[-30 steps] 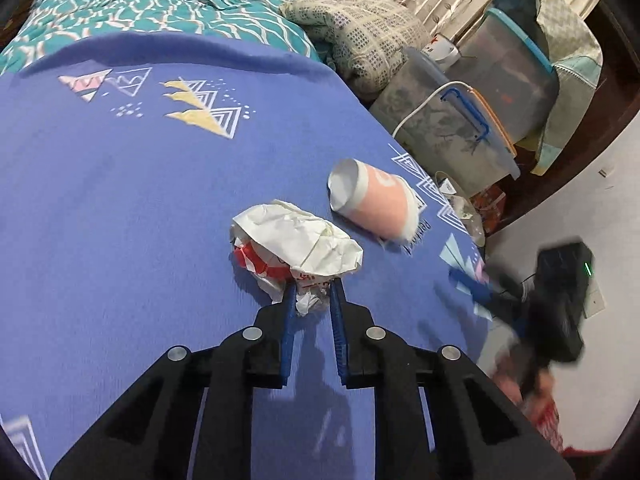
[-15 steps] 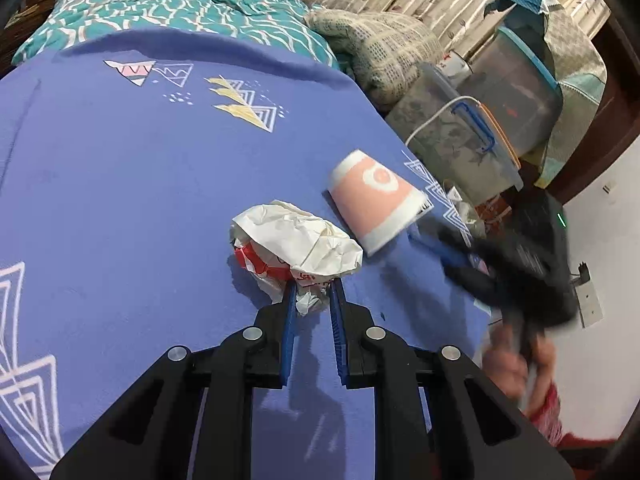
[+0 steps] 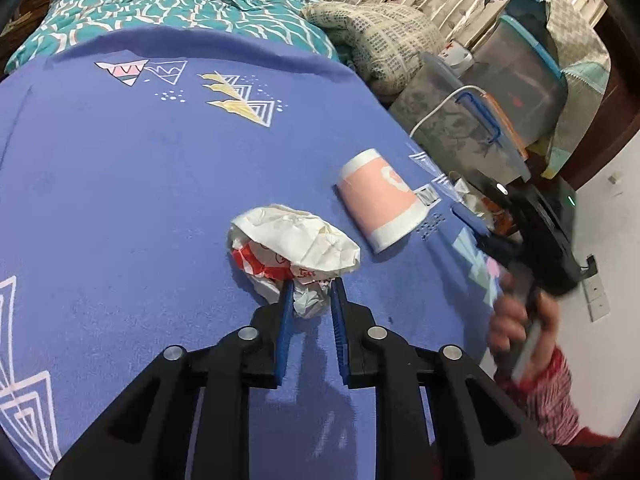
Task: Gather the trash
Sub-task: 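Grasp the crumpled white paper with the left tool while the right tool grasps the pink paper cup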
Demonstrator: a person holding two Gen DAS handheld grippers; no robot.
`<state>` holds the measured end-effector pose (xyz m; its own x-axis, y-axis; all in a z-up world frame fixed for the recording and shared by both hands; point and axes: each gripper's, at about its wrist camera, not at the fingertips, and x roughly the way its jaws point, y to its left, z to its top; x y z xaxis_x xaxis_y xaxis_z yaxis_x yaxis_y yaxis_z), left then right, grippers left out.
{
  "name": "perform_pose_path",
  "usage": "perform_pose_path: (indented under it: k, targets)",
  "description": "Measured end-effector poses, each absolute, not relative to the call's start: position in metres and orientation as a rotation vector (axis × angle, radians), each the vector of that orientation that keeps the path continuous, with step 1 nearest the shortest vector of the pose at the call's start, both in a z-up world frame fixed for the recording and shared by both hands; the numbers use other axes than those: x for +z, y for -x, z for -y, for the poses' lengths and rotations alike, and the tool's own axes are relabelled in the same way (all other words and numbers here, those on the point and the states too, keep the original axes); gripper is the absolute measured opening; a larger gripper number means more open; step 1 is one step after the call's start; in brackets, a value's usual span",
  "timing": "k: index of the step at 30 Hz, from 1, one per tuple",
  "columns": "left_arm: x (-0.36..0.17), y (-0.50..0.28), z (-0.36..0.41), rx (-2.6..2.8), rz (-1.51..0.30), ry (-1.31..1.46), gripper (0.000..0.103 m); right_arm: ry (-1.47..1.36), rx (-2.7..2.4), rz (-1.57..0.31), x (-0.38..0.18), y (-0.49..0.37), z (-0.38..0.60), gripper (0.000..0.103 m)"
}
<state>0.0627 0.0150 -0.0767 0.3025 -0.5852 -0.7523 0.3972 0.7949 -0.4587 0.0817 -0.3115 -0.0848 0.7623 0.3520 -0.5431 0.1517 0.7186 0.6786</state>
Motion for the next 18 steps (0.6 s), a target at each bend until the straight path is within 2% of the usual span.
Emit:
perform_pose_path:
  k: [1, 3, 4, 5, 7, 10, 18]
  targets:
    - [-0.077, -0.063, -0.015, -0.638, -1.081, 0.186, 0.023, -0.788, 0.132, -0.732, -0.09, -0.09, 0.307, 0.078]
    - [-0.077, -0.062, -0.018, -0.604, -1.077, 0.168, 0.043, -0.796, 0.177, -0.777, -0.098, -0.105, 0.289, 0.076]
    - [-0.075, -0.061, -0.021, -0.582, -1.064, 0.161, 0.057, -0.791, 0.201, -0.803, -0.103, -0.103, 0.275, 0.075]
    - [-0.073, -0.059, -0.024, -0.566, -1.048, 0.153, 0.061, -0.783, 0.224, -0.821, -0.107, -0.102, 0.264, 0.074]
    - [-0.067, -0.056, -0.028, -0.547, -1.019, 0.126, 0.063, -0.736, 0.264, -0.846, -0.109, -0.1, 0.232, 0.071]
    - [-0.061, -0.054, -0.031, -0.518, -0.987, 0.094, 0.074, -0.637, 0.274, -0.863, -0.107, -0.095, 0.197, 0.067]
    - [-0.067, -0.062, -0.023, -0.492, -0.986, 0.042, 0.076, -0.52, 0.305, -0.861, -0.093, -0.088, 0.157, 0.05]
